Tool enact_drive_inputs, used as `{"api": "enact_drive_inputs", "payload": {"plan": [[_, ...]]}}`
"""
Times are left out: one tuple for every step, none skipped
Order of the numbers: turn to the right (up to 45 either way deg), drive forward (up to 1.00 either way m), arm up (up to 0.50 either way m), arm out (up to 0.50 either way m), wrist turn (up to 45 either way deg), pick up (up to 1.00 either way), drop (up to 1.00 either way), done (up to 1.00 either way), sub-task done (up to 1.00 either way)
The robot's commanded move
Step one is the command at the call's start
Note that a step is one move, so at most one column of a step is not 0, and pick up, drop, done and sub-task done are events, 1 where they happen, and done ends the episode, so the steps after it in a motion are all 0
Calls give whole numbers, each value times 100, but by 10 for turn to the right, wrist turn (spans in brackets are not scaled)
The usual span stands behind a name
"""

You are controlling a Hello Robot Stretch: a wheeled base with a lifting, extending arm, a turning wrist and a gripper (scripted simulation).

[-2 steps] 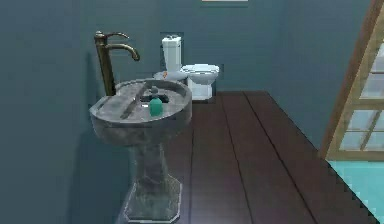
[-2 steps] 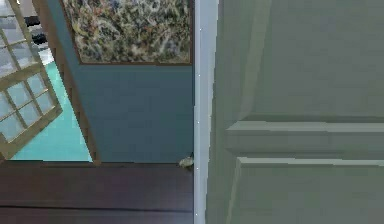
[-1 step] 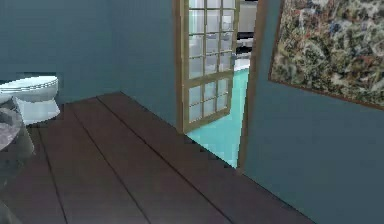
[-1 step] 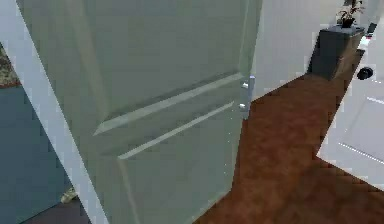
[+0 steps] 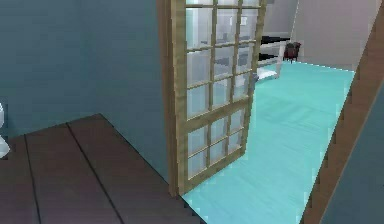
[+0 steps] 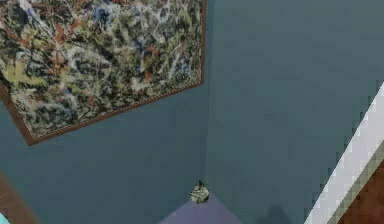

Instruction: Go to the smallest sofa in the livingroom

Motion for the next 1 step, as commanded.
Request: {"api": "enact_drive_inputs", "payload": {"plan": [[90, 0, 0, 0, 0, 0, 0, 0, 0]]}}
